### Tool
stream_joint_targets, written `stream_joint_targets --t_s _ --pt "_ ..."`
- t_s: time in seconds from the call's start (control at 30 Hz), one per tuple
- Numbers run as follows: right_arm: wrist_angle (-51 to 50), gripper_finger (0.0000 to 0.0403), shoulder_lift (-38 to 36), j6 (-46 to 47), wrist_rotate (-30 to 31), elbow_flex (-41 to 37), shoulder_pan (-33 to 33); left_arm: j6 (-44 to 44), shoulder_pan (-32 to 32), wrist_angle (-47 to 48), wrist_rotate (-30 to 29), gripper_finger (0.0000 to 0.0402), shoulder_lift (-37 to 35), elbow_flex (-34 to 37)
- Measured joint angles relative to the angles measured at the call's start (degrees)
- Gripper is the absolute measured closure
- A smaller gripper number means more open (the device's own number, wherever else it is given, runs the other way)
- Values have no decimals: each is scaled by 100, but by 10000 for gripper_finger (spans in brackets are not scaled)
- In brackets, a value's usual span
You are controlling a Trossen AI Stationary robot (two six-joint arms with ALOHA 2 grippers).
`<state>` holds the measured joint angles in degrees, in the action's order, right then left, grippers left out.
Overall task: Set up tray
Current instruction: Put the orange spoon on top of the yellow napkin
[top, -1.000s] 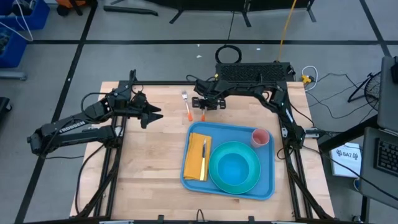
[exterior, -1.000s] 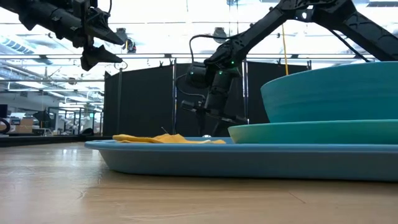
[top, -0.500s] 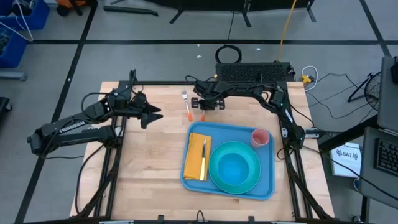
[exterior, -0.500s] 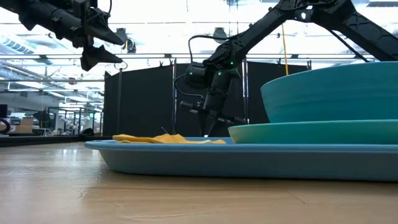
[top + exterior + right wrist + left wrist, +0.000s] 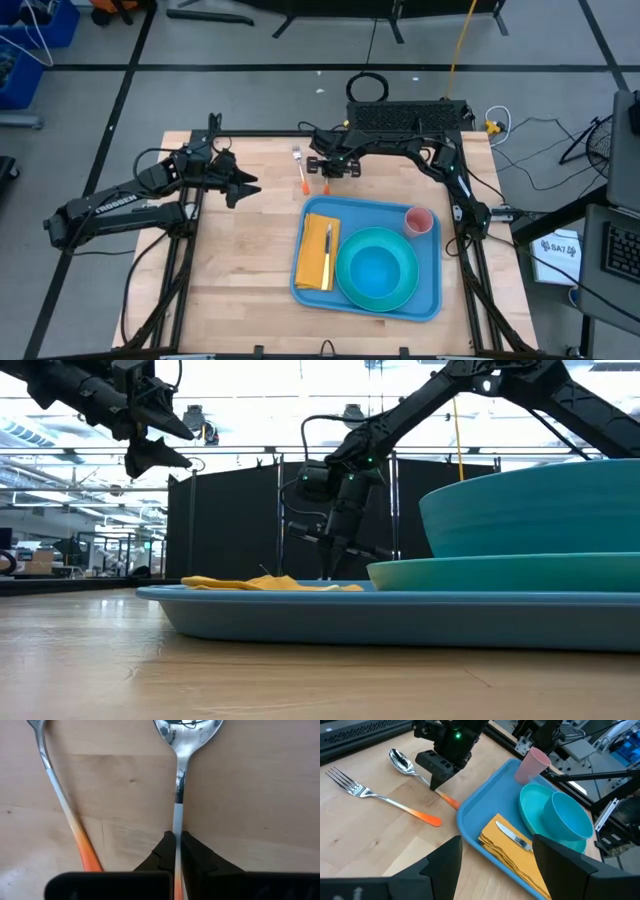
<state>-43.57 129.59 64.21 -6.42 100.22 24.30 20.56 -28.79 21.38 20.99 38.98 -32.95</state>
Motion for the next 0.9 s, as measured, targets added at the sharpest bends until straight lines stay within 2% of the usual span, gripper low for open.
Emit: stream_joint_targets --t_s 0.27,0.7,0.9 --pt "-343 401 6 126 -43 -7 -16 -80 0 72 4 156 0 0" --pt "-372 400 -530 113 509 -44 81 -241 -1 257 -2 156 0 0" --pt "-323 401 -628 148 464 -35 100 -270 1 257 0 156 0 0"
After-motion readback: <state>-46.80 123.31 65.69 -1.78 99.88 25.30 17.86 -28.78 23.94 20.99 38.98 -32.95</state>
